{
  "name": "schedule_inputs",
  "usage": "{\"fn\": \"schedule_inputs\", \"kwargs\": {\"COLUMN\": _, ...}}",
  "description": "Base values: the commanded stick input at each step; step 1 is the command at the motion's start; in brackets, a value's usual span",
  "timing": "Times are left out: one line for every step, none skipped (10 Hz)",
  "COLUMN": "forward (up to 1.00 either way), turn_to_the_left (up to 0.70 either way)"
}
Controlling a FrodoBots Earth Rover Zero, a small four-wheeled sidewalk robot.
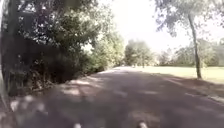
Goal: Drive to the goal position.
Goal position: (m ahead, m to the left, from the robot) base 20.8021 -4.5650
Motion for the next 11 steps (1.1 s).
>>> {"fn": "schedule_inputs", "kwargs": {"forward": 0.7, "turn_to_the_left": 0.0}}
{"fn": "schedule_inputs", "kwargs": {"forward": 0.7, "turn_to_the_left": 0.0}}
{"fn": "schedule_inputs", "kwargs": {"forward": 0.7, "turn_to_the_left": 0.0}}
{"fn": "schedule_inputs", "kwargs": {"forward": 0.7, "turn_to_the_left": 0.0}}
{"fn": "schedule_inputs", "kwargs": {"forward": 0.7, "turn_to_the_left": 0.0}}
{"fn": "schedule_inputs", "kwargs": {"forward": 0.7, "turn_to_the_left": 0.0}}
{"fn": "schedule_inputs", "kwargs": {"forward": 0.7, "turn_to_the_left": 0.0}}
{"fn": "schedule_inputs", "kwargs": {"forward": 0.7, "turn_to_the_left": 0.0}}
{"fn": "schedule_inputs", "kwargs": {"forward": 0.7, "turn_to_the_left": 0.0}}
{"fn": "schedule_inputs", "kwargs": {"forward": 0.7, "turn_to_the_left": 0.0}}
{"fn": "schedule_inputs", "kwargs": {"forward": 0.7, "turn_to_the_left": 0.0}}
